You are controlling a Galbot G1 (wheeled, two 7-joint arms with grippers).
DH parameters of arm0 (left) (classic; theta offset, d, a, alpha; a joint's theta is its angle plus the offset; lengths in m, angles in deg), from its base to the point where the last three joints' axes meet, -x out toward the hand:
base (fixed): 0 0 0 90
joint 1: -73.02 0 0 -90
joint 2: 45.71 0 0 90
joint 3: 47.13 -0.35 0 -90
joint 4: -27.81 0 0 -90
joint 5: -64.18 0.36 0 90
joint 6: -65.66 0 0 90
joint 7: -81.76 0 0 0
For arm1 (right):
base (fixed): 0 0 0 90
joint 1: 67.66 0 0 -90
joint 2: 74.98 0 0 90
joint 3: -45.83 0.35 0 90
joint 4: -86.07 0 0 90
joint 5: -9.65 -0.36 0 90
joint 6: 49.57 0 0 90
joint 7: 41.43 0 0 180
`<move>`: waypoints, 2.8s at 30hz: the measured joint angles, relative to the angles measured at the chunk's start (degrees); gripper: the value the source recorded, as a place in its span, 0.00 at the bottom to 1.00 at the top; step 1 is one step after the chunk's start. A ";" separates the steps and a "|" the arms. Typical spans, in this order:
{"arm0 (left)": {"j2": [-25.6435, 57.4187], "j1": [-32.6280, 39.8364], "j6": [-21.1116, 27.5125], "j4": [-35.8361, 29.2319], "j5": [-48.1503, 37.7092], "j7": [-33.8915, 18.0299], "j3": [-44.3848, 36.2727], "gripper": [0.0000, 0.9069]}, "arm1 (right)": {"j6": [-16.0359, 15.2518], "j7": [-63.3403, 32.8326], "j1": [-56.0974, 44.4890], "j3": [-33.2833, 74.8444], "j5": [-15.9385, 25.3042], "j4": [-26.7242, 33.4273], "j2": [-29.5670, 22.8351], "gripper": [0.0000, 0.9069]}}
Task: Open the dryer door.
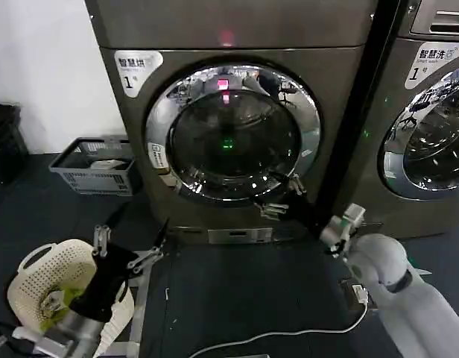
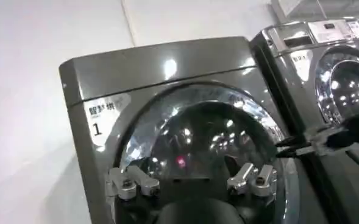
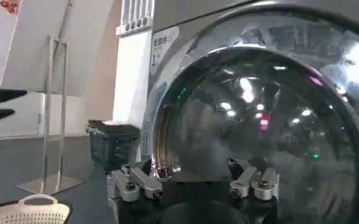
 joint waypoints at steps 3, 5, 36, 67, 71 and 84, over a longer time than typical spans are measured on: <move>-0.10 -0.14 0.00 -0.21 0.00 -0.01 0.02 1.00 | 0.11 -0.39 1.94 -1.84 0.09 1.83 -0.85 1.00; -0.11 -0.30 0.00 -0.28 0.00 0.00 0.11 1.00 | 0.15 -0.61 3.27 -2.96 0.16 2.95 -1.38 1.00; -0.71 -0.44 -0.68 -0.39 0.11 0.04 0.51 1.00 | 0.48 -2.12 15.71 -13.60 2.17 14.22 -9.78 1.00; -1.25 -1.71 -1.52 -1.13 0.12 0.37 1.60 1.00 | 3.56 -3.46 22.16 -17.62 8.35 28.10 -21.42 1.00; -1.33 -2.01 -1.70 -1.30 0.16 0.37 1.73 1.00 | 3.80 -3.04 22.90 -17.64 8.63 29.85 -22.42 1.00; -1.78 -2.39 -1.83 -1.50 0.36 0.37 1.93 1.00 | 3.95 -2.36 24.34 -18.46 8.75 33.06 -24.48 1.00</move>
